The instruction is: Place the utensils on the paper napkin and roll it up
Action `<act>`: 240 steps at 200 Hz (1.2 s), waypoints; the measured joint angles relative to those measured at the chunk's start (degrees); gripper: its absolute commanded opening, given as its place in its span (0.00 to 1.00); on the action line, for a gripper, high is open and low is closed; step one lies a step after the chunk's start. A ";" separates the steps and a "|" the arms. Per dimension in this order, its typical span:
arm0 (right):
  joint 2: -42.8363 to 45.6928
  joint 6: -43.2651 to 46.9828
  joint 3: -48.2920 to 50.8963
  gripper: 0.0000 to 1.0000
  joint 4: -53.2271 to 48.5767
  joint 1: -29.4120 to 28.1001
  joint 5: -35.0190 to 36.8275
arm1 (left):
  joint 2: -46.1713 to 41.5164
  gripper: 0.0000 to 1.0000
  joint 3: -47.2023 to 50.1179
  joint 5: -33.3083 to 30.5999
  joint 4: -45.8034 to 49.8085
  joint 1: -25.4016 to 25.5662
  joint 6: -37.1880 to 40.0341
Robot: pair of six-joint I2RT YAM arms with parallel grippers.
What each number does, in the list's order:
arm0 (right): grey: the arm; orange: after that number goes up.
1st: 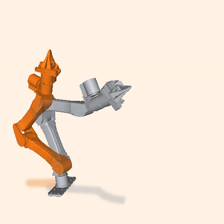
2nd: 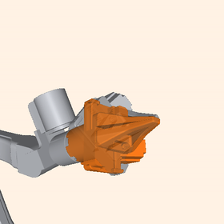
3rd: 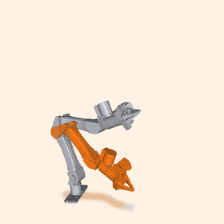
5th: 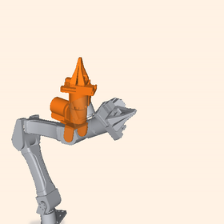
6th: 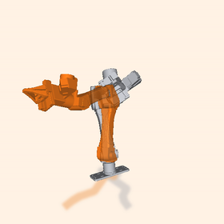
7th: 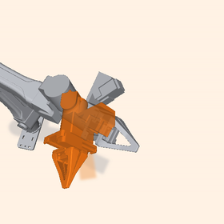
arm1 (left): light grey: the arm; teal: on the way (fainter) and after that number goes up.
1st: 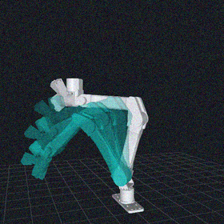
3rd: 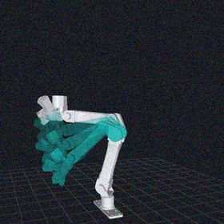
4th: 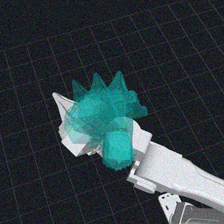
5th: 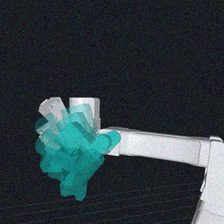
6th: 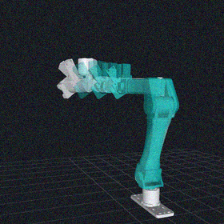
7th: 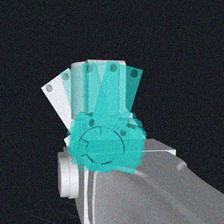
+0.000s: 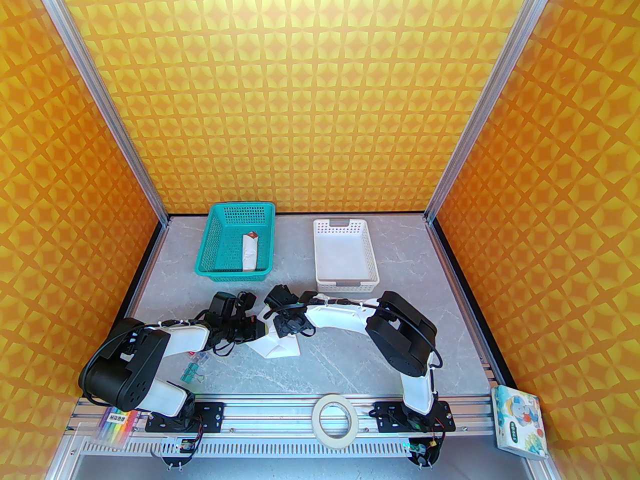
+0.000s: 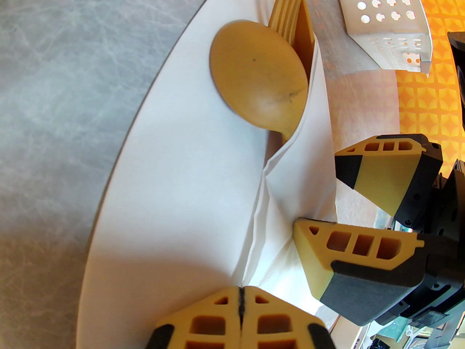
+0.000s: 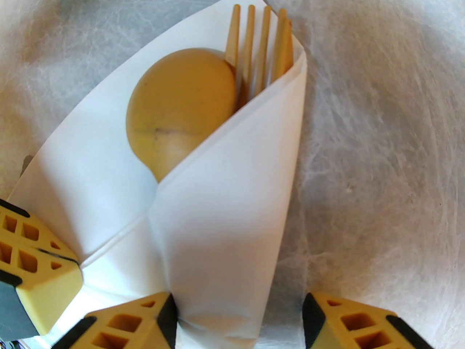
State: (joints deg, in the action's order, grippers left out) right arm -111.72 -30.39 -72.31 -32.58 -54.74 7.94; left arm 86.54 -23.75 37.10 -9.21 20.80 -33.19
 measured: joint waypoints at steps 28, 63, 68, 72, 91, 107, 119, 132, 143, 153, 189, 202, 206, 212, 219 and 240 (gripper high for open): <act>0.68 0.15 0.44 0.71 0.04 0.28 -1.57 | 0.00 0.00 -0.07 0.00 0.22 0.04 0.02; 5.73 0.00 3.48 0.78 0.96 1.60 -7.17 | 0.00 0.00 -0.31 -0.04 0.81 0.04 0.02; 7.17 -0.04 4.39 0.77 1.25 1.86 -8.13 | -0.02 0.00 -0.33 -0.04 0.85 0.04 0.02; 8.28 -0.04 5.18 0.77 1.62 2.03 -8.87 | -0.02 0.00 -0.33 -0.04 0.87 0.04 0.02; 15.78 -0.76 10.93 0.70 3.98 3.63 -12.63 | -0.02 0.00 -0.37 -0.07 1.03 0.04 0.02; 22.14 -1.33 16.46 0.57 6.40 5.11 -15.78 | -0.15 0.00 -0.37 -0.11 1.27 0.04 0.04; 26.14 -2.49 20.83 0.40 8.94 6.01 -18.40 | -0.31 0.00 -0.39 -0.28 1.53 0.04 0.04; 29.16 -3.76 25.38 0.25 12.09 6.34 -21.31 | -0.35 0.00 -0.48 -0.33 1.86 0.04 0.04; 30.58 -5.09 29.03 0.16 15.23 6.34 -23.63 | -0.35 0.00 -0.59 -0.44 2.10 0.04 0.04; 31.08 -6.49 32.13 0.09 18.32 6.34 -25.59 | -0.42 0.00 -0.66 -0.52 2.32 0.04 0.04; 30.58 -11.08 37.97 0.02 28.46 6.34 -30.47 | -0.72 0.00 -0.66 -0.90 2.91 0.04 0.17; 29.16 -12.02 38.01 0.00 32.15 6.34 -31.82 | -0.74 0.00 -0.70 -0.90 2.97 0.07 0.22; 28.55 -12.31 37.99 0.00 33.20 6.34 -32.41 | -0.74 0.00 -0.70 -0.90 2.97 0.09 0.22; 27.69 -12.50 37.99 0.00 34.21 6.34 -32.96 | -0.74 0.00 -0.70 -0.92 2.97 0.09 0.22; 26.56 -12.79 37.99 0.00 35.32 6.34 -33.68 | -0.76 0.00 -0.70 -0.94 2.99 0.09 0.22; 23.87 -13.40 37.99 0.00 36.63 6.34 -35.06 | -0.76 0.00 -0.70 -0.96 2.99 0.09 0.22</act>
State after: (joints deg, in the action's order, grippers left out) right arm -87.85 -43.79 -34.33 4.05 -48.40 -27.11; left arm 85.78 -24.45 36.14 -6.22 20.88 -32.97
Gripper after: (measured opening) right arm 0.045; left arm 0.036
